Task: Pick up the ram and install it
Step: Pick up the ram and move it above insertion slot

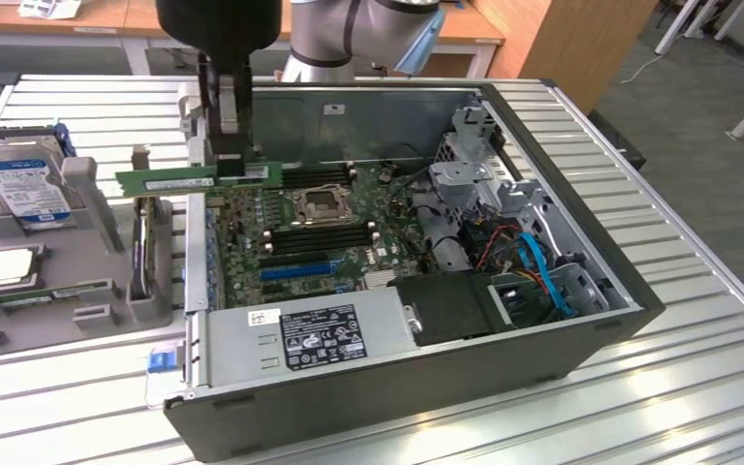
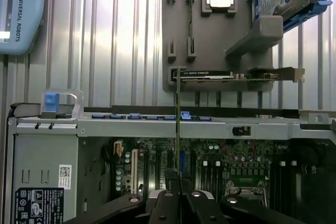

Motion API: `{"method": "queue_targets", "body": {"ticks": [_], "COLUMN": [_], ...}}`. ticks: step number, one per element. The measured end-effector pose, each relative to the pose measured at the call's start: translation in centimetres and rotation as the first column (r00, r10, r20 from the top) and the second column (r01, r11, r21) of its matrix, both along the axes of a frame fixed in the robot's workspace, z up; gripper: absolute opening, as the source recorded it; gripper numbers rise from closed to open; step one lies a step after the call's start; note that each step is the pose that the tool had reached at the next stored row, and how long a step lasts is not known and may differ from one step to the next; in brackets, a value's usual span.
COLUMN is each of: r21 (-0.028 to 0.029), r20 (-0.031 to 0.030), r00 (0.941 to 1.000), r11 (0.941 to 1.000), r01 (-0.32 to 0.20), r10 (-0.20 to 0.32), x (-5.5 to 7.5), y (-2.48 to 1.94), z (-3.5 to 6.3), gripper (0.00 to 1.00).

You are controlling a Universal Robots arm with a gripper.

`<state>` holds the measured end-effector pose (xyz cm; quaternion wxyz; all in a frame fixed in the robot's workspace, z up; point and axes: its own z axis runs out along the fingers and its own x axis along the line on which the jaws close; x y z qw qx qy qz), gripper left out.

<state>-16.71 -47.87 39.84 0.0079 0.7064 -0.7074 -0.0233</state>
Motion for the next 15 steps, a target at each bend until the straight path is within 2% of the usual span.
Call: {"method": "queue_targets", "body": {"ticks": [15], "r21": [0.0], "r20": [0.0], "r00": [1.0], "r11": [1.0], "r01": [0.0], "r10": [0.0], "x": [2.7], "y": [0.0], "z": [0.0], "gripper": [0.11]}}
